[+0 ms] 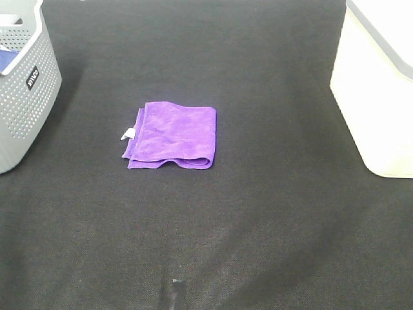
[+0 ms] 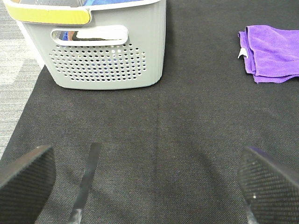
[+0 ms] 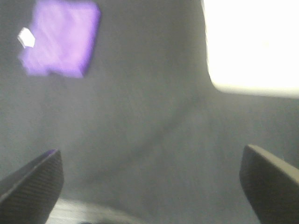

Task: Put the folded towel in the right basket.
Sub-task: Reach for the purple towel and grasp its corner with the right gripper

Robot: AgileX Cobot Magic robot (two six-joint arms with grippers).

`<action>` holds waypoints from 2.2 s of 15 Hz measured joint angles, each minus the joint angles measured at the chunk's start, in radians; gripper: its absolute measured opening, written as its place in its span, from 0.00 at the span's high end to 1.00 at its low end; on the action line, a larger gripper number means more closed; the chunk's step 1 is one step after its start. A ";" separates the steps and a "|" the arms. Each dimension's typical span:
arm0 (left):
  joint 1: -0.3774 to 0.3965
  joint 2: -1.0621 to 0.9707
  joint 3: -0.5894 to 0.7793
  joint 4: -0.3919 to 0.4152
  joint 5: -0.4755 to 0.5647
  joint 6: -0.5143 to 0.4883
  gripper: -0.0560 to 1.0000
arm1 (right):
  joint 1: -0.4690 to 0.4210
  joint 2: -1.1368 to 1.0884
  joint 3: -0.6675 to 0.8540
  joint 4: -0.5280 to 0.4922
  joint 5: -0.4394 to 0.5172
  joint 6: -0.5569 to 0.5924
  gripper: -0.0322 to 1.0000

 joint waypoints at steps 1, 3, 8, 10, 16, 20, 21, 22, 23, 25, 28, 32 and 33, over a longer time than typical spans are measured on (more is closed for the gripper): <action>0.000 0.000 0.000 0.000 0.000 0.000 0.01 | 0.000 0.106 -0.095 0.015 0.001 -0.023 0.03; 0.000 0.000 0.000 0.000 0.000 0.000 0.01 | 0.017 0.310 -0.259 0.078 0.000 -0.036 0.03; 0.000 0.000 0.000 0.000 0.000 0.000 0.01 | 0.329 0.800 -0.492 0.158 -0.043 0.006 0.03; 0.000 0.000 0.000 0.000 0.000 0.000 0.01 | 0.380 1.050 -0.638 0.264 -0.045 0.008 0.03; 0.000 0.000 0.000 0.000 0.000 0.000 0.01 | 0.383 1.415 -0.833 0.508 -0.108 0.008 0.03; 0.000 0.000 0.000 0.000 0.000 0.000 0.01 | 0.338 1.502 -0.833 0.456 -0.171 0.036 0.03; 0.000 0.000 0.000 0.000 0.000 0.000 0.01 | 0.302 1.519 -0.833 0.446 -0.175 0.054 0.03; 0.000 0.000 0.000 0.000 0.000 0.000 0.01 | 0.270 1.536 -0.833 0.448 -0.178 0.054 0.03; 0.000 0.000 0.000 0.000 0.000 0.000 0.01 | 0.240 1.556 -0.833 0.448 -0.186 0.054 0.03; 0.000 0.000 0.000 0.001 0.000 0.000 0.01 | 0.241 1.580 -0.833 0.456 -0.204 0.036 0.03; 0.000 0.000 0.000 0.001 0.000 0.000 0.01 | 0.244 1.600 -0.840 0.475 -0.211 0.035 0.03; 0.000 0.000 0.000 0.001 0.000 0.000 0.01 | 0.256 1.615 -0.849 0.495 -0.225 0.035 0.03; 0.000 0.000 0.000 0.001 0.000 0.000 0.01 | 0.283 1.626 -0.855 0.501 -0.252 0.035 0.03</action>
